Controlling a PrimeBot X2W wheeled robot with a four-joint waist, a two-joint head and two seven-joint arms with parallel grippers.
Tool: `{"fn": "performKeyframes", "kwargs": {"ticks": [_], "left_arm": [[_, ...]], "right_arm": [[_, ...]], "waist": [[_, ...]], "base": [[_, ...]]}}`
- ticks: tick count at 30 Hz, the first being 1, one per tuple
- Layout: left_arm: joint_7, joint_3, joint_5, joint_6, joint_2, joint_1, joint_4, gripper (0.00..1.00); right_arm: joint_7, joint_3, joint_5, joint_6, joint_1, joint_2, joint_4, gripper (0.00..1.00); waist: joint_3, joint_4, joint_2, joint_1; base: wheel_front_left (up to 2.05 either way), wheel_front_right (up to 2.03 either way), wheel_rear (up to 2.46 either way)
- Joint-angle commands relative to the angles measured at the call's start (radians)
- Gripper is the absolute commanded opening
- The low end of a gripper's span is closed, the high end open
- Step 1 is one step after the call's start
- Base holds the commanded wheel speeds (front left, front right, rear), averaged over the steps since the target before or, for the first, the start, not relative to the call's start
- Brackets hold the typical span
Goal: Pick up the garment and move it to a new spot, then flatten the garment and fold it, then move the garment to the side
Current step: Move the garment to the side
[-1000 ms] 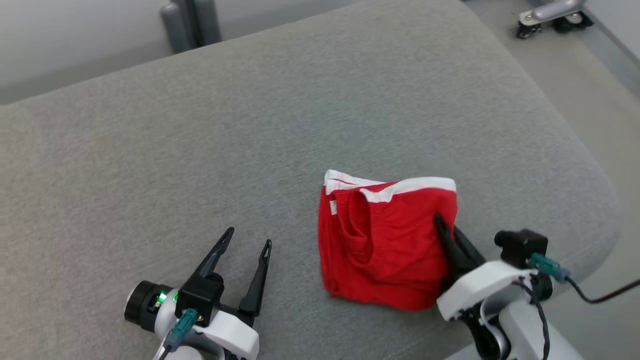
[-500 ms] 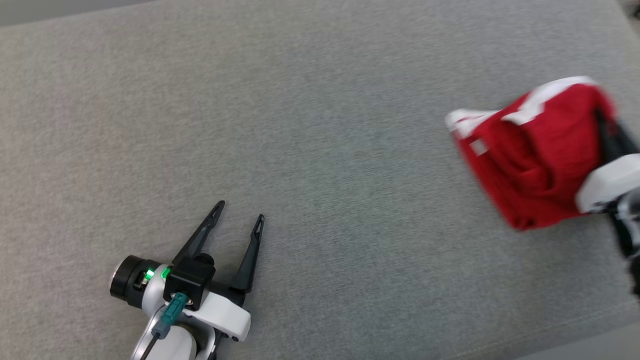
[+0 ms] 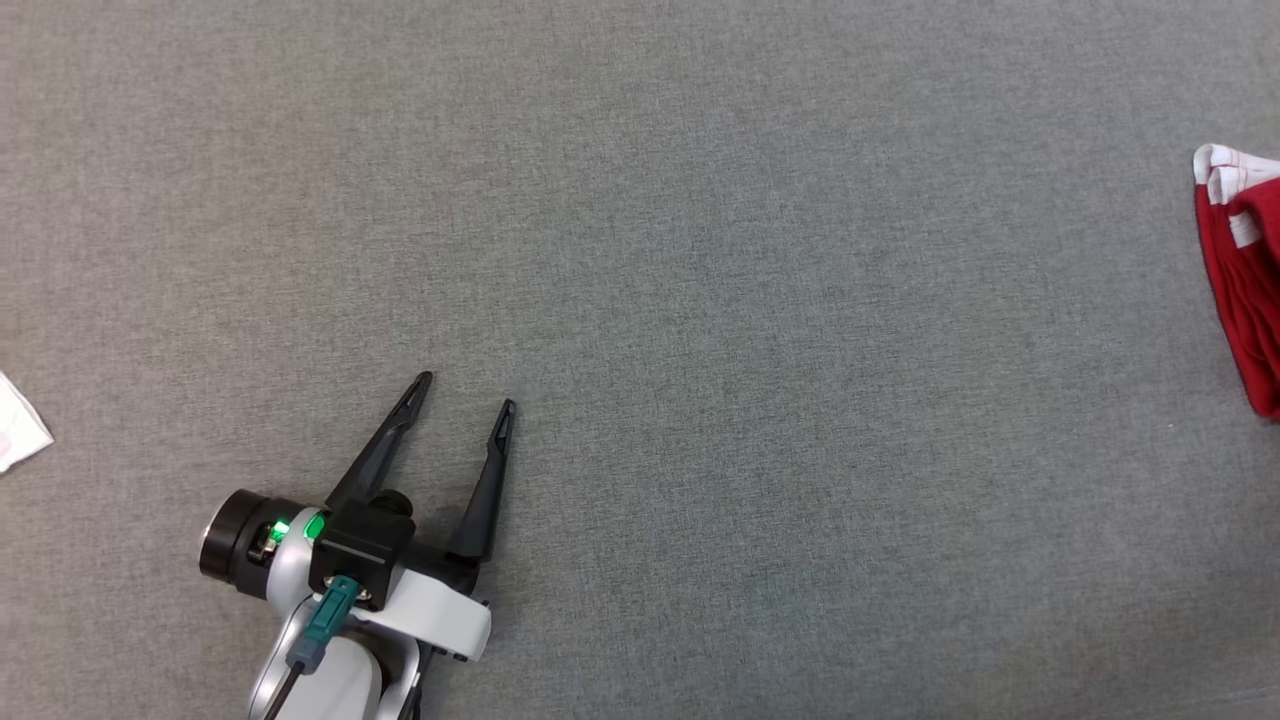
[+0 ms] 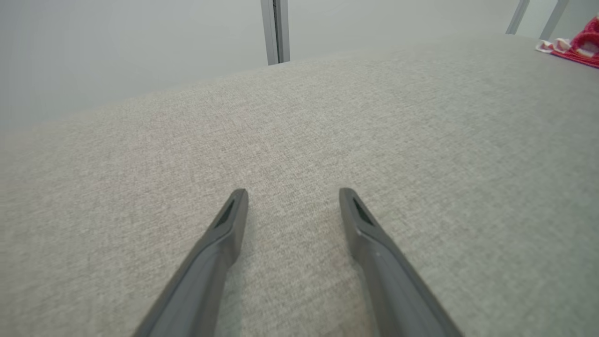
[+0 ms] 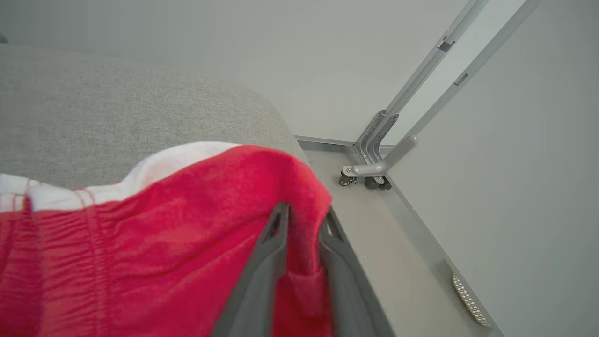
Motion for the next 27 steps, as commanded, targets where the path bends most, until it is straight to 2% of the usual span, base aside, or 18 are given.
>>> {"fn": "performKeyframes", "kwargs": {"ticks": [1,4,8,11,19,23,27], "left_arm": [[0.003,0.005,-0.003,0.006,0.01,0.007,0.015,1.0],[0.002,0.004,-0.01,0.014,0.002,0.009,0.012,1.0],[0.002,0.01,-0.015,0.022,-0.005,0.012,0.011,1.0],[0.002,0.017,-0.02,0.029,-0.01,0.016,0.012,1.0],[0.002,0.05,-0.039,0.042,-0.025,0.029,0.021,1.0],[0.002,0.063,-0.044,0.047,-0.035,0.044,0.028,1.0],[0.002,0.074,-0.05,0.05,-0.04,0.053,0.034,1.0]], "right_arm": [[0.002,-0.03,-0.025,0.0,-0.009,-0.011,-0.008,1.0],[0.001,-0.151,-0.126,0.0,0.014,0.003,-0.058,1.0],[-0.001,-0.221,-0.189,0.0,0.022,0.077,-0.176,1.0],[-0.001,-0.156,-0.137,0.0,0.036,0.14,-0.27,1.0],[-0.001,0.117,0.105,0.0,0.199,0.285,-0.501,1.0],[-0.001,0.228,0.18,0.0,0.3,0.324,-0.564,1.0],[-0.001,0.285,0.225,0.0,0.366,0.348,-0.595,1.0]], "waist": [[-0.006,0.003,0.0,0.0],[-0.023,0.007,0.0,0.0],[-0.05,0.007,0.0,0.0],[-0.076,0.013,0.0,0.0],[-0.155,0.037,0.0,0.0],[-0.196,0.056,0.0,0.0],[-0.224,0.069,0.0,0.0]], "base": [[0.0,0.0,0.0],[0.0,0.0,0.0],[0.0,0.0,0.0],[0.0,0.0,0.0],[0.0,0.0,0.0],[0.0,0.0,0.0],[0.0,0.0,0.0]]}}
